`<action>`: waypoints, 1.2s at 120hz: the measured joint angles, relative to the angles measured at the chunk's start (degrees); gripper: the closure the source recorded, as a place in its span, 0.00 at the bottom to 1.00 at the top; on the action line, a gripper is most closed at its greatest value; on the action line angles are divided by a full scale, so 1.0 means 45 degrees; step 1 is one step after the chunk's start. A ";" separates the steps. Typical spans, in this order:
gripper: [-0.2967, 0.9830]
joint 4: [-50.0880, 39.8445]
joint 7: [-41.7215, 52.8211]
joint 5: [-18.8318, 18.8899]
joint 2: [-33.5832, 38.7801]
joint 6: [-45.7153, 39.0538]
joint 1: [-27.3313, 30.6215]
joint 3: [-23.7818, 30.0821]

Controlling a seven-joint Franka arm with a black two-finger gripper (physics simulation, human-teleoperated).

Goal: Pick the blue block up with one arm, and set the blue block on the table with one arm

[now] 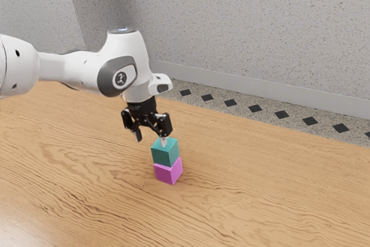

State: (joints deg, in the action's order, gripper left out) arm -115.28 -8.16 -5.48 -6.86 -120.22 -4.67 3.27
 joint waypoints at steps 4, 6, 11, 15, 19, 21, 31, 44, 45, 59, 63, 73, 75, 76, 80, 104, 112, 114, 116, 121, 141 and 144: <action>0.29 0.0060 0.0021 0.0011 -0.0157 -0.0057 0.0050 -0.0020; 0.29 0.0144 0.0036 0.0015 -0.0275 -0.0088 0.0067 -0.0024; 0.29 0.0343 0.0071 0.0024 -0.0547 -0.0155 0.0080 -0.0024; 0.30 0.0456 0.0097 0.0029 -0.0715 -0.0200 0.0095 -0.0008; 0.30 0.0563 0.0122 0.0033 -0.0861 -0.0237 0.0107 0.0003; 0.30 0.0630 0.0135 0.0036 -0.0957 -0.0254 0.0110 0.0006; 0.30 0.1108 0.0205 0.0050 -0.1452 -0.0315 0.0122 0.0035; 0.30 0.1321 0.0286 0.0059 -0.1701 -0.0363 0.0108 0.0080; 0.30 0.1323 0.0292 0.0060 -0.1704 -0.0366 0.0105 0.0082; 0.30 0.1351 0.0363 0.0063 -0.1723 -0.0394 0.0071 0.0158; 0.30 0.1352 0.0381 0.0064 -0.1725 -0.0399 0.0065 0.0180; 0.30 0.1341 0.0422 0.0065 -0.1726 -0.0403 0.0061 0.0201; 0.30 0.1340 0.0430 0.0065 -0.1728 -0.0404 0.0062 0.0203; 0.30 0.1339 0.0434 0.0065 -0.1733 -0.0404 0.0064 0.0204; 0.30 0.1337 0.0448 0.0065 -0.1771 -0.0405 0.0073 0.0212; 0.30 0.1480 0.0531 0.0074 -0.2207 -0.0397 0.0206 0.0303; 0.30 0.1609 0.0559 0.0079 -0.2378 -0.0384 0.0217 0.0306; 0.30 0.1640 0.0566 0.0080 -0.2418 -0.0380 0.0221 0.0307; 0.30 0.1663 0.0572 0.0080 -0.2447 -0.0377 0.0224 0.0307; 0.30 0.1712 0.0587 0.0082 -0.2511 -0.0369 0.0227 0.0307; 0.35 0.1811 0.0633 0.0079 -0.2732 -0.0353 0.0283 0.0382; 0.36 0.1823 0.0636 0.0077 -0.2750 -0.0351 0.0323 0.0427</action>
State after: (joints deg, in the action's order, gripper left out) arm -107.07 -5.29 -5.14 -19.24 -121.80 -3.21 5.19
